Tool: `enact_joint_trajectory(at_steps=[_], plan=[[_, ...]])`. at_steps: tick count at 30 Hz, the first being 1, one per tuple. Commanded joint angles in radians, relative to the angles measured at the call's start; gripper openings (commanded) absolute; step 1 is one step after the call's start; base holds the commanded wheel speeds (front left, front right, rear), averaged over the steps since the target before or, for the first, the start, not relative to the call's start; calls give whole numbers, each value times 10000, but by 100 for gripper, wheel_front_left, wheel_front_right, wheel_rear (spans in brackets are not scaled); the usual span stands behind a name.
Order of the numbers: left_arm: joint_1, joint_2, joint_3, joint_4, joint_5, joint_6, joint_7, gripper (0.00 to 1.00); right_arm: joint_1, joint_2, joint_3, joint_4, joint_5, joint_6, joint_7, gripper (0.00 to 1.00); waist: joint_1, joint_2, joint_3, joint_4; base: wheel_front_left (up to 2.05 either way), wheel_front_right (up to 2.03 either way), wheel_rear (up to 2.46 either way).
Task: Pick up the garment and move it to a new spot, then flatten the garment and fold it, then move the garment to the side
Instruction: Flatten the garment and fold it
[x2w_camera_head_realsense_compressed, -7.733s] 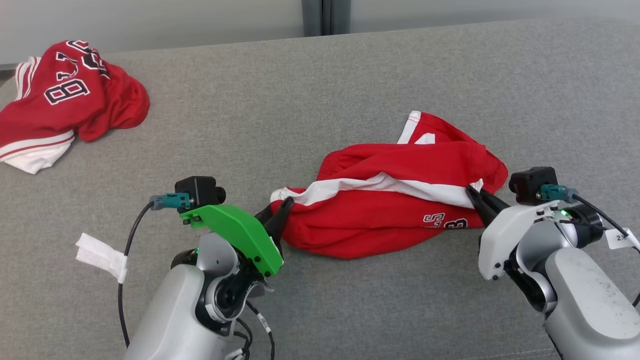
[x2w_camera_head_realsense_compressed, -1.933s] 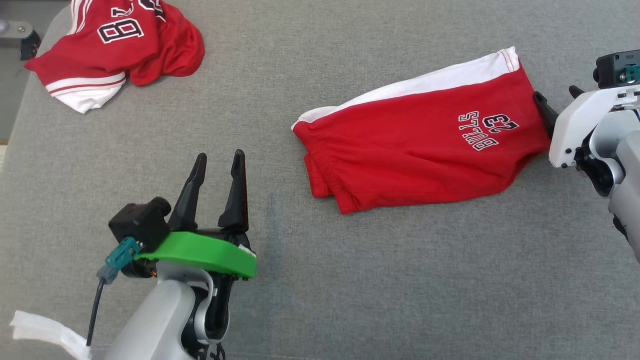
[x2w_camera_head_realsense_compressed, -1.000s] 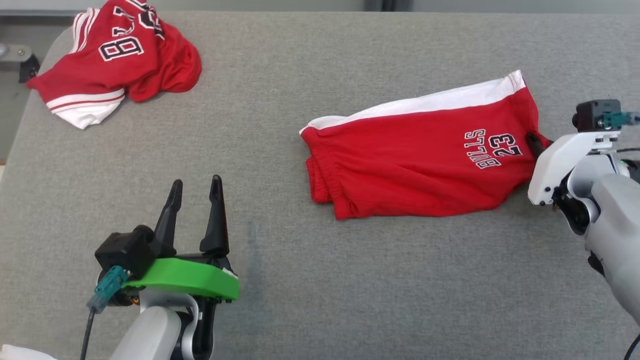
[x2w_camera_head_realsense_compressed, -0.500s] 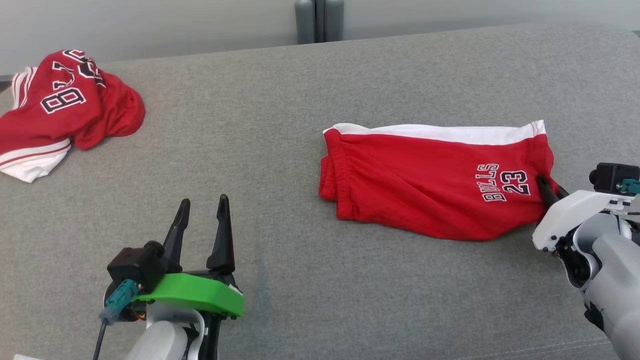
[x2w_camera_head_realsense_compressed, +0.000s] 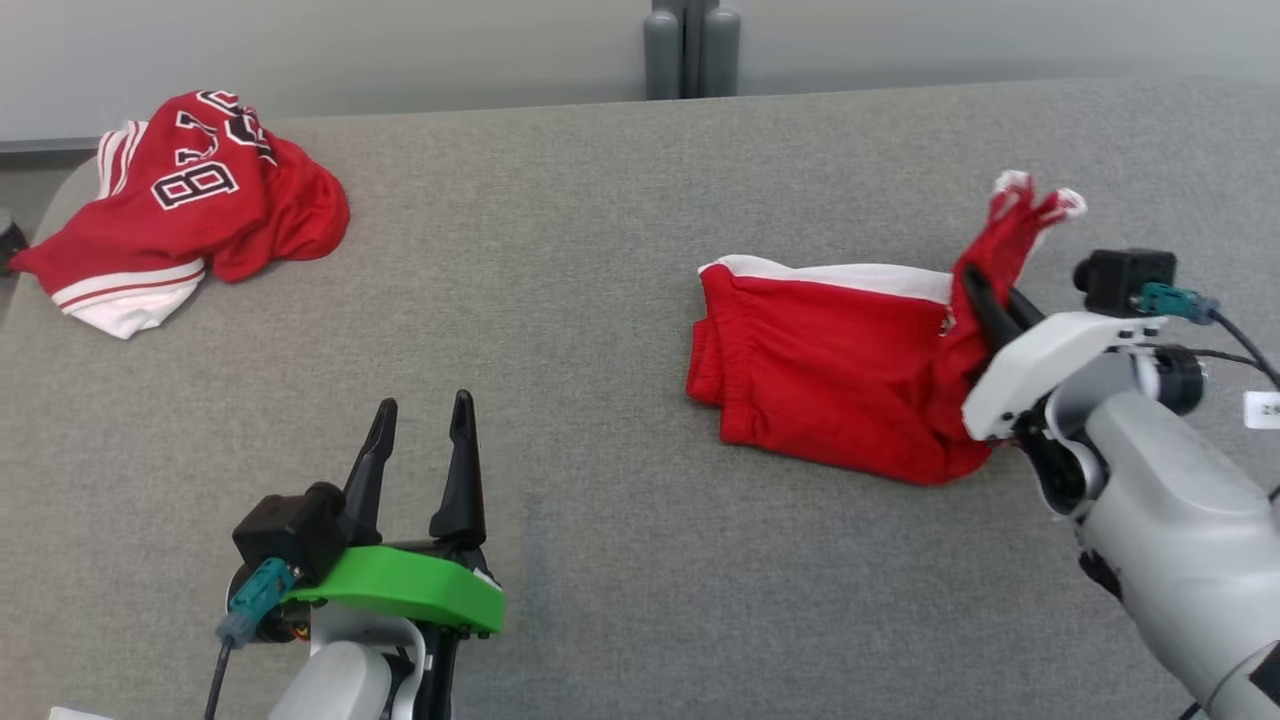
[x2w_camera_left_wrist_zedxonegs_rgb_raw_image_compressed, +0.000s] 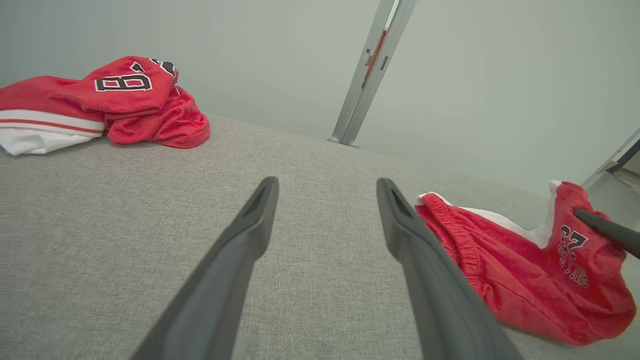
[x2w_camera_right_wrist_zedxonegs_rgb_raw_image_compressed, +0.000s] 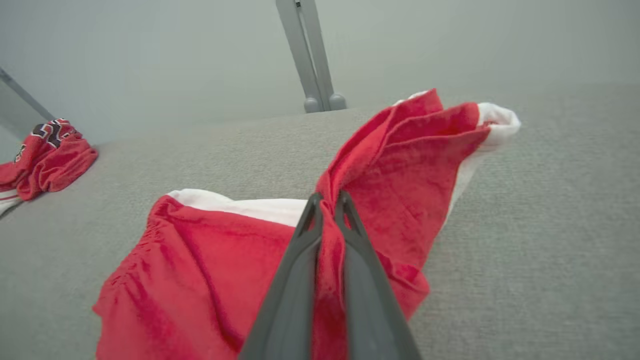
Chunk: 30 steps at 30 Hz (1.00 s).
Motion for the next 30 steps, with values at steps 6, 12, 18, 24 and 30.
enact_joint_trajectory(at_steps=[6, 12, 18, 24, 30], plan=[[138, -162, 170, 31, 192, -107, -2, 100, -29, 892, 725, -1152, -471, -10, 746, 0, 0, 0, -139, 549, 0, 0, 0], [66, -348, 230, 93, 294, -232, -2, 100, 152, 1511, 1103, -1008, -802, -10, 1527, 0, 0, 0, -11, 804, 0, 0, 0], [127, -491, 430, 161, 376, -349, -3, 100, 175, 1715, 1255, -637, -1182, -10, 1831, 0, 0, 0, 46, 829, 0, 0, 0], [202, -573, 501, 263, 509, -441, -3, 100, 199, 1823, 1362, -815, -1377, -10, 1721, 100, 0, 0, -15, 602, 0, 0, 0], [281, -658, 382, 374, 629, -548, -3, 100, 495, 1643, 1481, -1713, -1516, -10, 1317, 100, 0, 0, -146, 369, 0, 0, 0]])
